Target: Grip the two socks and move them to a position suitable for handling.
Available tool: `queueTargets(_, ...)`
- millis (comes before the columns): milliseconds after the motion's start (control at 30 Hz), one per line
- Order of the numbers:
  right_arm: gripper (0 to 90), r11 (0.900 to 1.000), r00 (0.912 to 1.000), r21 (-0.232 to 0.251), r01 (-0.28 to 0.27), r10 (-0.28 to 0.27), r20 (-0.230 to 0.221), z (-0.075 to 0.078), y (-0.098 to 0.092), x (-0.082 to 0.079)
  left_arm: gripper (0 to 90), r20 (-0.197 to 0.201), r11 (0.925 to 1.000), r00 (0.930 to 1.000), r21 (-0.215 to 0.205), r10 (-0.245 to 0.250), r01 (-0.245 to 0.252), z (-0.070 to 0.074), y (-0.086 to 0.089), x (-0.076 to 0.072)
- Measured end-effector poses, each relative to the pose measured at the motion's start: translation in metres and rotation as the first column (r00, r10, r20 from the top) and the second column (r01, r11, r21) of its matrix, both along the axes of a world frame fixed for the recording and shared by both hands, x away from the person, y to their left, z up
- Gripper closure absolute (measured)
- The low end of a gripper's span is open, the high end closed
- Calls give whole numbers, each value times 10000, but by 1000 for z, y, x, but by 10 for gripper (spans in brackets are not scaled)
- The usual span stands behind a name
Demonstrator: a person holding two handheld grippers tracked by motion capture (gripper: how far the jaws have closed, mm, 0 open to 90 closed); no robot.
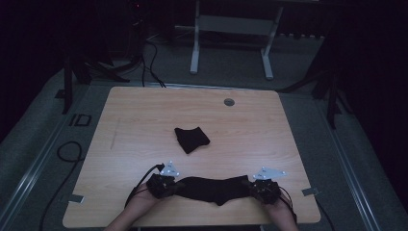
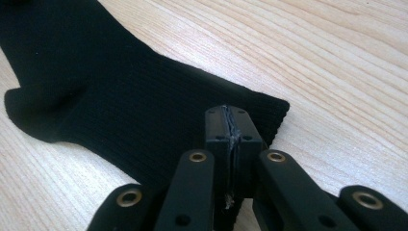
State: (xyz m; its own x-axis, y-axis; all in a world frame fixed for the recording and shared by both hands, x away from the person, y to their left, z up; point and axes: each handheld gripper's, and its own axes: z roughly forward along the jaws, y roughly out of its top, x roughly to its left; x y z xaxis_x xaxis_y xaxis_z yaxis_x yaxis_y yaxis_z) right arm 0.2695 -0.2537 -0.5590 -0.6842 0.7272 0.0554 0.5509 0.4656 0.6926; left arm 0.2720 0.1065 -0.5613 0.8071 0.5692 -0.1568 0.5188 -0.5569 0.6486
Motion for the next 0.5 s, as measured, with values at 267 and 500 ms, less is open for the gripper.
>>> queueTargets(267,728,9992,9998,345,-198,198,23,10,2,2,744,171,9970,9997,-751,-156,168,9,5,-4)
queueTargets(500,487,9953,9961,774,-579,524,709,41,10,13,577,906,9881,9959,-1522,-78,215,21,26,-7)
